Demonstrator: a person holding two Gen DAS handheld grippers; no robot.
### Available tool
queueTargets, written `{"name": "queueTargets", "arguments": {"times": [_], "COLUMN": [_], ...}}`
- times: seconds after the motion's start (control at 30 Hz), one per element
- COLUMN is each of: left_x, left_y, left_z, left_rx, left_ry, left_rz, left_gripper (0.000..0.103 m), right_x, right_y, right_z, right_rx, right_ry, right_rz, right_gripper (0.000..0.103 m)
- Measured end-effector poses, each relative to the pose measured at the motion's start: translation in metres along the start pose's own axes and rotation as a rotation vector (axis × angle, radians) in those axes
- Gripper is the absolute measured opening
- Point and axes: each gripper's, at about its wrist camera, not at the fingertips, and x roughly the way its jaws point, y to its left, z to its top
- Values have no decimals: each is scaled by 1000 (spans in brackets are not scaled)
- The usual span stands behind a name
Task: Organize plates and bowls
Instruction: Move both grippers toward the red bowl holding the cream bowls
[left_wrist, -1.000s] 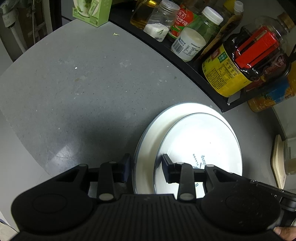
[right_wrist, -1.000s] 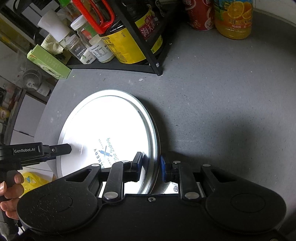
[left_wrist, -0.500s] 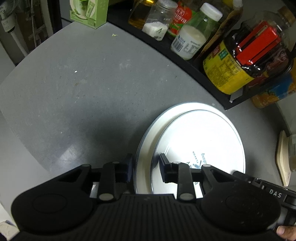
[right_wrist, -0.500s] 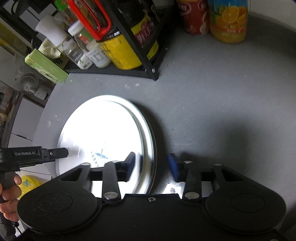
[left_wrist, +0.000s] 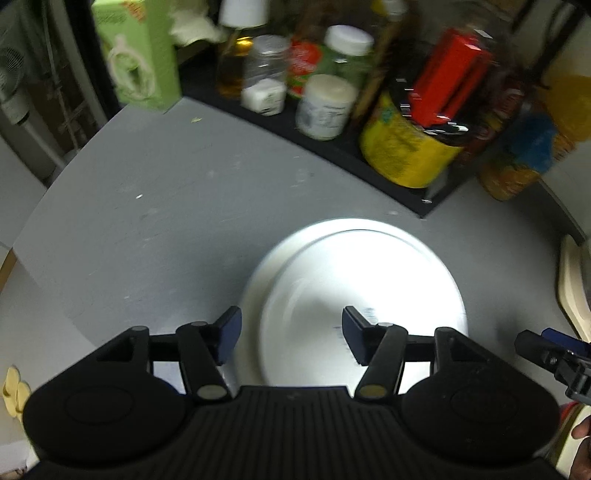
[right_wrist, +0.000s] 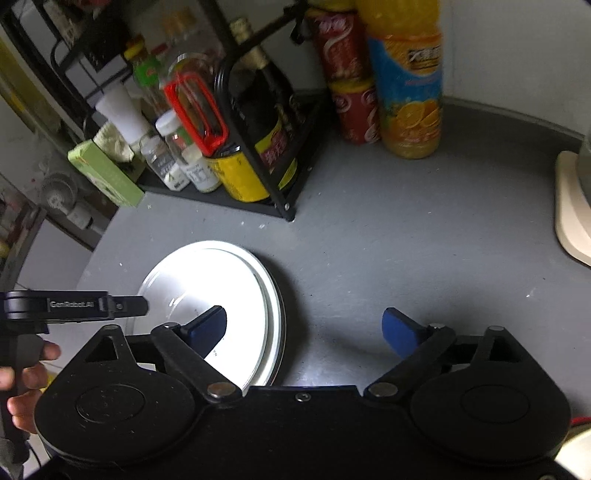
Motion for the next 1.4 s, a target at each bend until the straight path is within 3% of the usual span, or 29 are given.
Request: {"name": "queueTargets", "arguments": {"times": [0.27,0.6,0.87,1.4], "left_x": [-22,-49,-68,-81], "left_y": [-46,-104,-149,-220], "left_z": [-2,-22,-50,-96], "left_rx": [86,180,264,403], "left_ry": [-37,-68,-102,-101], "left_rz": [-23,-71,-134,-270], "left_gripper": [78,85,102,103], "right_x": [-44,-109,-152,-198], "right_y": [-25,-56,-75,-129], "right_z": [-10,-29,-47,-102], "right_rx": [50,81,89,195], "right_ry": [-63,-168,-219,-292], "right_rz": [3,-18,-62,-142], "right_gripper": [96,103,103,103]}}
